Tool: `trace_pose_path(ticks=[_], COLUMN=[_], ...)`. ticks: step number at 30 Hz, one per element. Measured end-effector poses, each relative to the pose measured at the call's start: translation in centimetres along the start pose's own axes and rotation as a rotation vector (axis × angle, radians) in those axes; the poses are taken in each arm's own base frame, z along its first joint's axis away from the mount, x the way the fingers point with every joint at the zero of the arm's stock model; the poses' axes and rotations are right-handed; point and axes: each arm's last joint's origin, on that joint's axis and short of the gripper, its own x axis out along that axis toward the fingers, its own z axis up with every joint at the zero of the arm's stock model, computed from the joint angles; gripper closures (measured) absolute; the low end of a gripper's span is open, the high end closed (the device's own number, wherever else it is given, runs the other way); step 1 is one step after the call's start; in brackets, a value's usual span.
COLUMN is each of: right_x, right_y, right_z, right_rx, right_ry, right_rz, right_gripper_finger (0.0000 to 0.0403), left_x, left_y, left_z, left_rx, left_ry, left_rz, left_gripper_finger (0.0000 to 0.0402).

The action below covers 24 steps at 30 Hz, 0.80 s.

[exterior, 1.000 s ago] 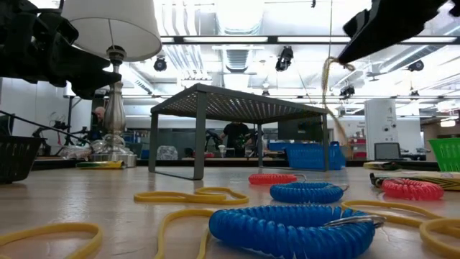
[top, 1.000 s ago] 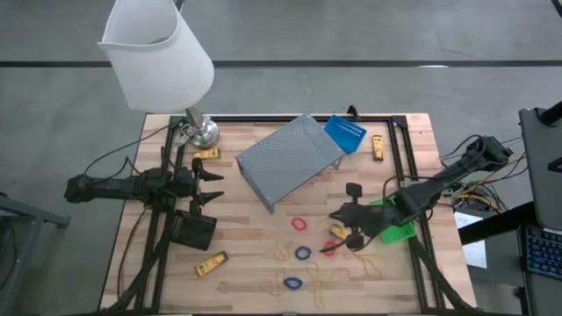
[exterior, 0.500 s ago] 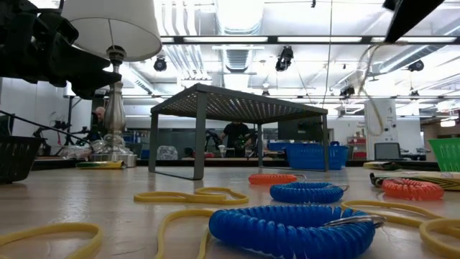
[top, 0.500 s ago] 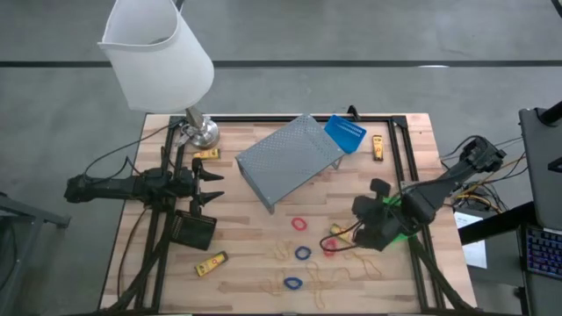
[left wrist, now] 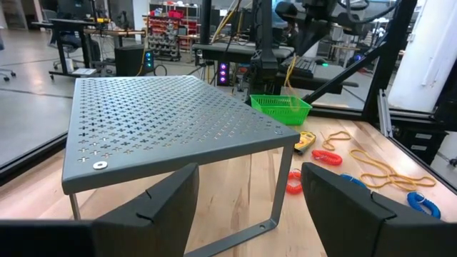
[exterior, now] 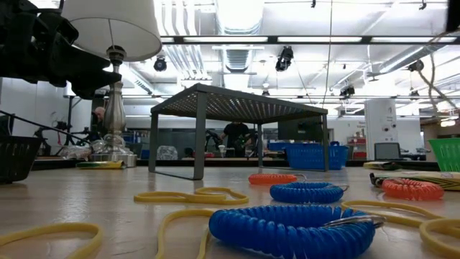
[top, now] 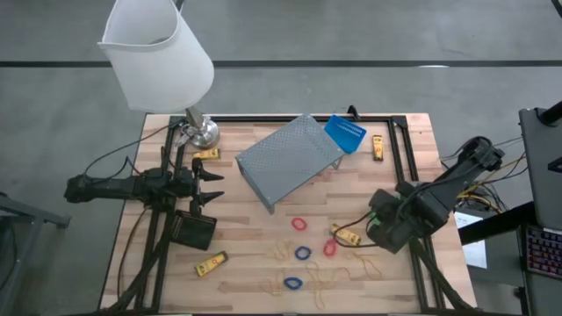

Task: Pick & Place Office Desk Supplies
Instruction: Put the yellow rubber band into the green basket

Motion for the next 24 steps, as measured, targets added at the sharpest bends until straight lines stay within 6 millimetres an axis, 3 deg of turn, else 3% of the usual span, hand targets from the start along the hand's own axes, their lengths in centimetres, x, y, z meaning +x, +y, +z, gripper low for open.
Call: trace_pose_path(ticks=[6,18,24], right_x=[-0.7,-1.0,-1.2], right_y=[-1.3,-1.9,-3.1], right_z=[-0.4,-0.5,-0.8], right_rx=[0.047,0.012,-0.128], right_ry=[-0.014,0.012,0.037], right_rz=[0.041,0.074,0.11], right_gripper_finger=[0.0394,0.0394,0.0394], left_x=[0.0,0.0,0.0], left_y=[0.0,0.0,0.0], left_z=[0.0,0.0,0.0], left_rx=[0.0,0.0,0.0], left_ry=[0.0,0.0,0.0], left_rz=[0.0,0.0,0.0], left_gripper_finger=[0.0149,0.0149,0.0149])
